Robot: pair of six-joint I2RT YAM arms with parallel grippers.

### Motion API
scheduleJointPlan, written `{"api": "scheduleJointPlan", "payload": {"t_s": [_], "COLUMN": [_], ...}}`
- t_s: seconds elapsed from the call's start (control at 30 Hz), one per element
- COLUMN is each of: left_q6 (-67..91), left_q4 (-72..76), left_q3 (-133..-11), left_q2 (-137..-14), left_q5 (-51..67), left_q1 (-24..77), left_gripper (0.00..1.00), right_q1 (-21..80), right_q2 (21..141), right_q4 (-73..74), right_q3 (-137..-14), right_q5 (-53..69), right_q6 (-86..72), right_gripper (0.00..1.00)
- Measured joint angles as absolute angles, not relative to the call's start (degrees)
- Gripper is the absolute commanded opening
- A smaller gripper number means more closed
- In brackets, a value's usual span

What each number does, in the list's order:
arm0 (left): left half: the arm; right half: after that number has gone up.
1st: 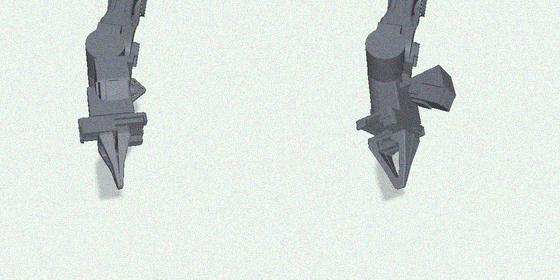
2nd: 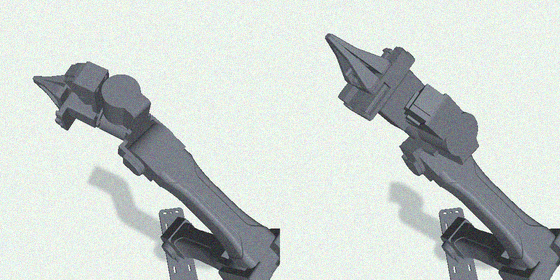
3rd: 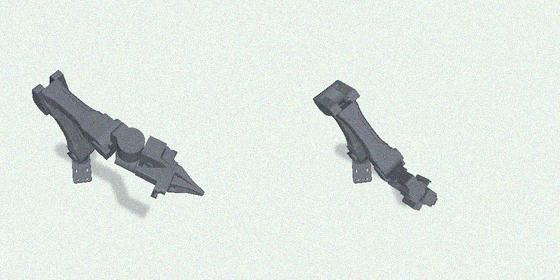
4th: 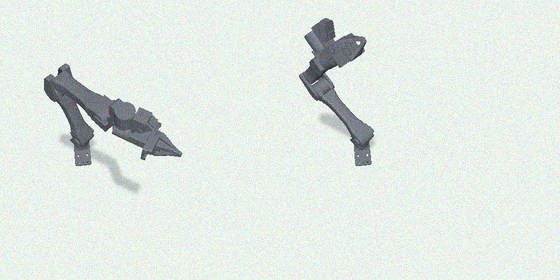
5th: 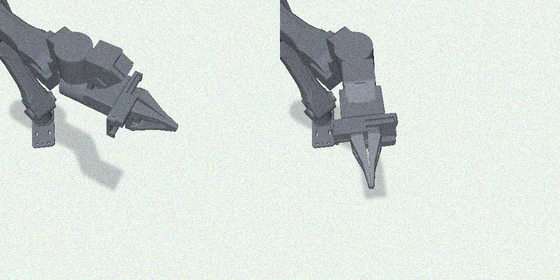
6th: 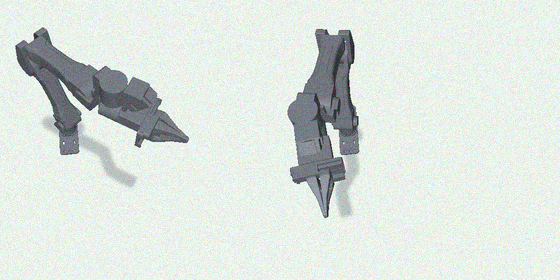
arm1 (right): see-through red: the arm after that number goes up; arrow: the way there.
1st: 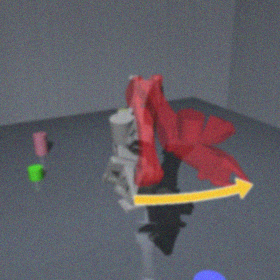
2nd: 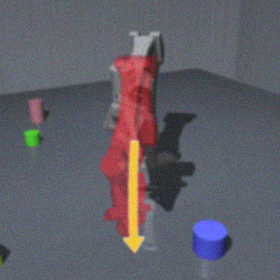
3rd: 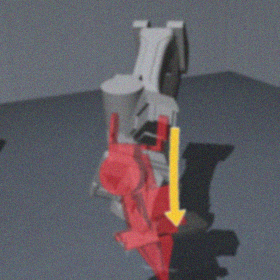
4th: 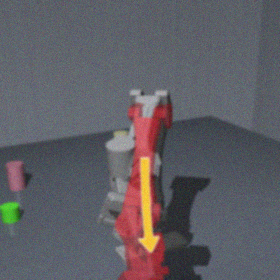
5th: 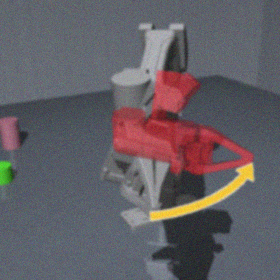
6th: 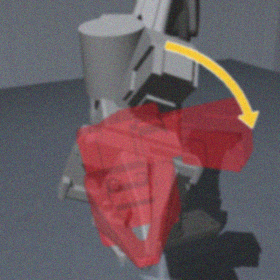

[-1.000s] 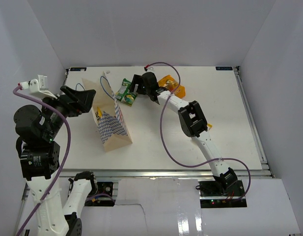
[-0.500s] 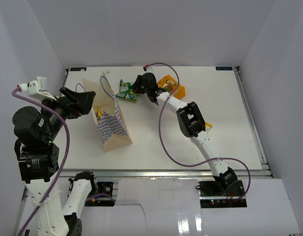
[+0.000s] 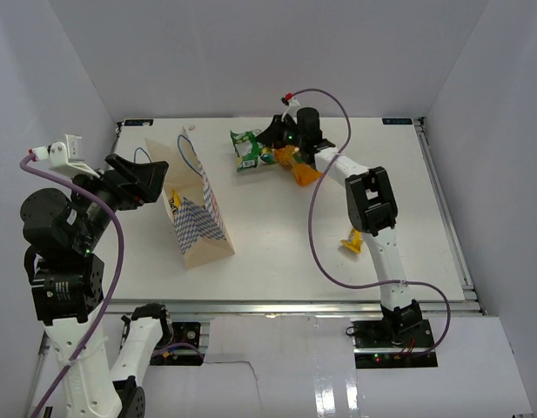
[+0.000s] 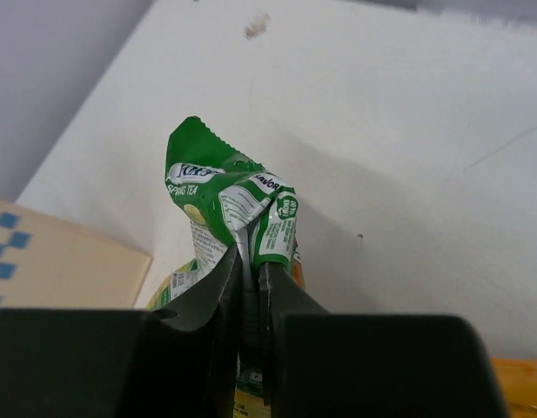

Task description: Place the snacks into the paper bag

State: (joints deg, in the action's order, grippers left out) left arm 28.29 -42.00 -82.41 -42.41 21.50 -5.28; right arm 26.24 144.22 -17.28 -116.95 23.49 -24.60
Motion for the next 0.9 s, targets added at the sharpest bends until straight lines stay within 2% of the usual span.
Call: {"api": "scheduleJointPlan", "payload": {"t_s": [0.23,0.43,0.7,0.9], "left_q6": [26.74,26.33,28.18,29.12], "left_q4": [-42.0,-41.74,-38.59,-35.31], "left_q3": [-82.63,-83.85,-90.94,-97.76], "left_q2": [-42.04,-41.85,-42.0,-41.69], "left_q5": [20.08,18.31,16.53,15.0], "left_q1": [-5.28,-5.28,-5.28,-5.28], "left_gripper": [0.98,0.98,0.98,0.98], "right_q1": [21.96,23.49,32.49,45.63], "right_q2": [128.68,116.9,110.39,109.21], "right_q4": [-19.86,-17.65,-6.04,2.96], "right_q3": [-111.59,-112.57,-120.73,-126.98], "right_q5": [37.58,44.82,46.87,39.81], "right_q6": [-21.3,-16.58,-8.67,-1.78], "right_gripper": [0.08,0.08,0.08,0.08]}}
